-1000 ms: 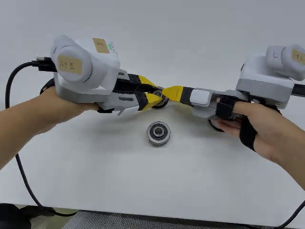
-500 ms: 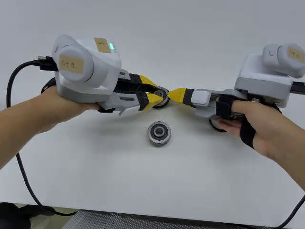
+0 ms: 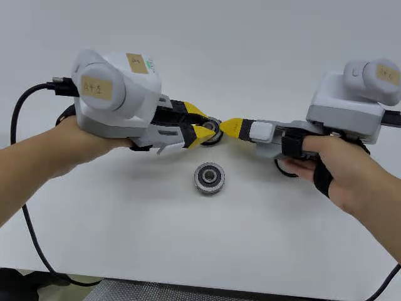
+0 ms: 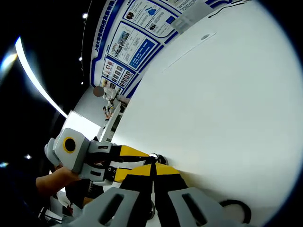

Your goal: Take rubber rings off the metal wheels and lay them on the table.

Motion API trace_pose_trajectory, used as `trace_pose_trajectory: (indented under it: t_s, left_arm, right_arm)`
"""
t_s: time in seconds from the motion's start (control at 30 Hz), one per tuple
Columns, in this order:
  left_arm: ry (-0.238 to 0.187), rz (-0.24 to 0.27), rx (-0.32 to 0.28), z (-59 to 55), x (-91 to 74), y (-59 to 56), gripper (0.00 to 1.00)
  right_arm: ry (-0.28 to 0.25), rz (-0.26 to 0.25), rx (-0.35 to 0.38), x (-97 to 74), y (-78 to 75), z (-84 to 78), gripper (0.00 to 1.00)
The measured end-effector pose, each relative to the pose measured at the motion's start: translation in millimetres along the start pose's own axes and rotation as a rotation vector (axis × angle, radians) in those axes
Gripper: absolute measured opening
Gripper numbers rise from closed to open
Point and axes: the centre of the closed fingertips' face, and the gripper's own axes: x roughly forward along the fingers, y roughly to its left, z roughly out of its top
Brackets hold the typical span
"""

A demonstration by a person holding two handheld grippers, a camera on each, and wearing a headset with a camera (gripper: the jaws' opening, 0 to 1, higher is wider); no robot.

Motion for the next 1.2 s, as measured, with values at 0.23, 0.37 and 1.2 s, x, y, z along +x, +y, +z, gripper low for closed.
trace_pose_trajectory:
  t_s: [0.23, 0.37, 1.2]
  left_arm:
    - [0.001, -0.002, -0.001, 0.3, -0.1, -0.3, 0.13]
    - [-0.003, -0.001, -0.002, 0.4, -0.2, -0.5, 0.13]
    - [0.002, -0.003, 0.012, 0.3, -0.5, -1.1, 0.13]
  right_arm:
    - [0.010, 0.010, -0.001, 2.7, 2.3, -0.8, 0.01]
    - [0.014, 0.012, -0.022, 2.5, 2.4, -0.6, 0.01]
    - [0.021, 0.058, -0.034, 4.6, 20.6, -0.9, 0.01]
